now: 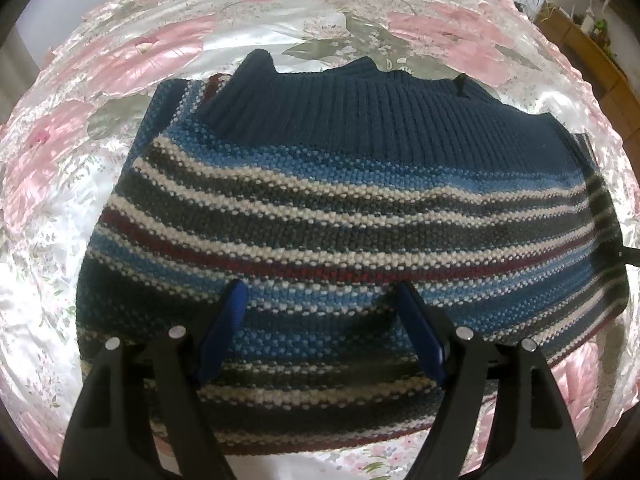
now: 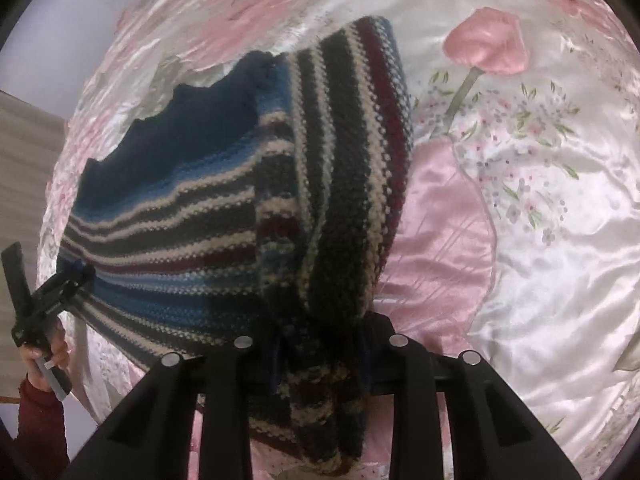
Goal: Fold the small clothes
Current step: 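Lift the held side with the right tool and fold it across the sweater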
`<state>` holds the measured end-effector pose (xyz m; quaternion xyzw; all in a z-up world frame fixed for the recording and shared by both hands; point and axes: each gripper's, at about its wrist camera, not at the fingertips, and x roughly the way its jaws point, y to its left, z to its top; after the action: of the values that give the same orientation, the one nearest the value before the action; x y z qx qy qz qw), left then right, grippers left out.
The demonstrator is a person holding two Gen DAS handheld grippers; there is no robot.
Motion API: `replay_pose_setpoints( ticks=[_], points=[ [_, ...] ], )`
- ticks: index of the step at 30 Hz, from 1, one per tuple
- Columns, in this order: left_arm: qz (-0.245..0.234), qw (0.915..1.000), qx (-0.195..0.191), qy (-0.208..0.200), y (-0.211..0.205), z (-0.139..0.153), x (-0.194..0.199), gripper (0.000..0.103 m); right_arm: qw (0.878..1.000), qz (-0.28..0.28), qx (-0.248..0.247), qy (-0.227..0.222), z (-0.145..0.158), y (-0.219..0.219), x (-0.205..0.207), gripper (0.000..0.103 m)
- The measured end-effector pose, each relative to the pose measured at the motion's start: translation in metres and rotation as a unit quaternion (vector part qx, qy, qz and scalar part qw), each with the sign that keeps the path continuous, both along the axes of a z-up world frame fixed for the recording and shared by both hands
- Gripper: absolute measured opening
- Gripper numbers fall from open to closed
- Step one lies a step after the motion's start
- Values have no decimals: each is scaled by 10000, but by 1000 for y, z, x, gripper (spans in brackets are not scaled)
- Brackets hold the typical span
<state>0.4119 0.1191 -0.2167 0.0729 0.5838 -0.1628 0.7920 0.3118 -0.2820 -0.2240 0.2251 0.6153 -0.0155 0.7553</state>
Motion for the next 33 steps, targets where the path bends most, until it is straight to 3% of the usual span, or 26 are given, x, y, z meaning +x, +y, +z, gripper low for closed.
replay_pose_setpoints(
  ticks=[9, 17, 25, 33],
  points=[
    [-66, 10000, -8, 16, -3, 2, 1, 80, 9998, -132, -81, 108, 2, 2, -1, 30],
    [-137, 9984, -499, -217, 22, 51, -9, 80, 9973, -334, 550, -341, 54, 17, 9, 29],
    [-11, 9980, -576, -253, 51, 62, -11, 81, 9966, 556, 173, -590, 99, 108, 46, 28],
    [152, 9972, -681, -265, 73, 65, -10, 81, 9897, 1308, 28, -576, 94, 192, 77, 28]
  ],
)
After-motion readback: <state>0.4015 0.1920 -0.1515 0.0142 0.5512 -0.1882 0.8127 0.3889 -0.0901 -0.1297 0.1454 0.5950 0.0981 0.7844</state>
